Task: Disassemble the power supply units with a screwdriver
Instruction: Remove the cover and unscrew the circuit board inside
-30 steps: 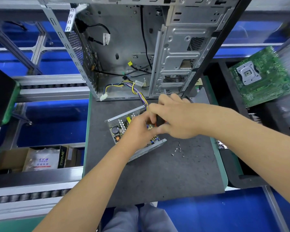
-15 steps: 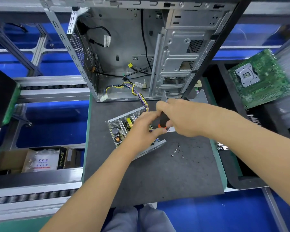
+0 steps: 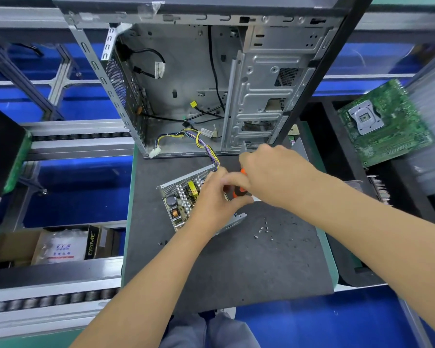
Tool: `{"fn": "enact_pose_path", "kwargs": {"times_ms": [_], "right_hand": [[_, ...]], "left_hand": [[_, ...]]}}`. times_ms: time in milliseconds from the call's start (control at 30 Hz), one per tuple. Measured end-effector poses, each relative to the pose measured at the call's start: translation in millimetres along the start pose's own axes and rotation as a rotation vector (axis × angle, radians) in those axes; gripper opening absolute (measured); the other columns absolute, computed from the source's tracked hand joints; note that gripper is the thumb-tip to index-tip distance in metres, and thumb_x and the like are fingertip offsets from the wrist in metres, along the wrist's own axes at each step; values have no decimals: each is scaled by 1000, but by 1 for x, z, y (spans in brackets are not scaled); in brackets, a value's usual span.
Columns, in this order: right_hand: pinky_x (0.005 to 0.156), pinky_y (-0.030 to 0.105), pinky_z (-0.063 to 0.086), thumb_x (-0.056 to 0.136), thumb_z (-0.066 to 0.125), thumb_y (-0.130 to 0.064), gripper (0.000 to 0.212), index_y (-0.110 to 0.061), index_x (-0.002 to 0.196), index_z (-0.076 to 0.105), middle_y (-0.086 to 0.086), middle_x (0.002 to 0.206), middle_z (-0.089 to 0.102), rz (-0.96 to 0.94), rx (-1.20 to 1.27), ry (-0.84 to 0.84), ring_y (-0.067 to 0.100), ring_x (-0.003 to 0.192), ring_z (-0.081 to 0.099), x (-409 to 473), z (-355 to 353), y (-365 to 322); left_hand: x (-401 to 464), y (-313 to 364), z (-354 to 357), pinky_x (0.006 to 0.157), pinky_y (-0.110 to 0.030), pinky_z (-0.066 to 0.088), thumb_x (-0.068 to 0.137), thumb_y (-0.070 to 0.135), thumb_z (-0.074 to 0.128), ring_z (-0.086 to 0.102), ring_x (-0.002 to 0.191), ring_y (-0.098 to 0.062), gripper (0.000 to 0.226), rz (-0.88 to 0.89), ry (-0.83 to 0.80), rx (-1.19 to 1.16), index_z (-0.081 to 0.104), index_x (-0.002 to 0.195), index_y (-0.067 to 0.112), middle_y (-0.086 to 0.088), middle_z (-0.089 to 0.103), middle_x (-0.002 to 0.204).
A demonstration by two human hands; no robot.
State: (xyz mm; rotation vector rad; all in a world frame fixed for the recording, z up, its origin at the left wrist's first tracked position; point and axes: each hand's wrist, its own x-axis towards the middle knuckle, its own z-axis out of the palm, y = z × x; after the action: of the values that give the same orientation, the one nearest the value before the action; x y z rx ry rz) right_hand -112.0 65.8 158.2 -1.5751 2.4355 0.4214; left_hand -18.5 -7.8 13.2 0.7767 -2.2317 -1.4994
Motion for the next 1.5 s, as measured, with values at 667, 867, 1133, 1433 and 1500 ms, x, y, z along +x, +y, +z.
{"fn": "enact_pose_path", "kwargs": {"times_ms": [667,867,1133,1433,1500], "right_hand": [[77,41,44,88,48,-69,62,-16,119,41,7,104,47,21,215,-55,30,98,47,-7,11,13],[66,36,39,97,46,-54,44,-13,115,49,6,77,41,-39,87,-75,30,78,45,-3,11,7],[83,45,42,96,54,-13,30,-26,120,41,-3,102,26,-192,171,-174,24,100,34,-5,13,14],[64,36,34,94,43,-66,54,-14,109,48,1,69,24,36,71,52,31,83,46,-7,6,0],[62,35,32,96,45,-59,52,-9,113,49,3,71,30,10,54,4,30,78,44,-5,4,-2]], "left_hand": [[-14,3,1,83,-14,34,91,17,71,41,95,-17,20,186,-19,182,69,110,22,3,58,93],[-15,0,-1,76,-13,32,75,24,87,38,93,-1,33,96,50,42,59,92,30,20,50,89],[-12,1,-11,84,-19,38,87,11,75,50,98,-9,28,68,-113,-43,64,99,34,-4,57,105],[-6,0,4,67,-24,34,71,29,88,47,81,-13,34,64,23,-4,57,84,24,12,48,80],[-7,1,6,65,-18,32,68,26,90,46,79,-11,47,53,55,-26,47,80,41,15,50,79]]}}
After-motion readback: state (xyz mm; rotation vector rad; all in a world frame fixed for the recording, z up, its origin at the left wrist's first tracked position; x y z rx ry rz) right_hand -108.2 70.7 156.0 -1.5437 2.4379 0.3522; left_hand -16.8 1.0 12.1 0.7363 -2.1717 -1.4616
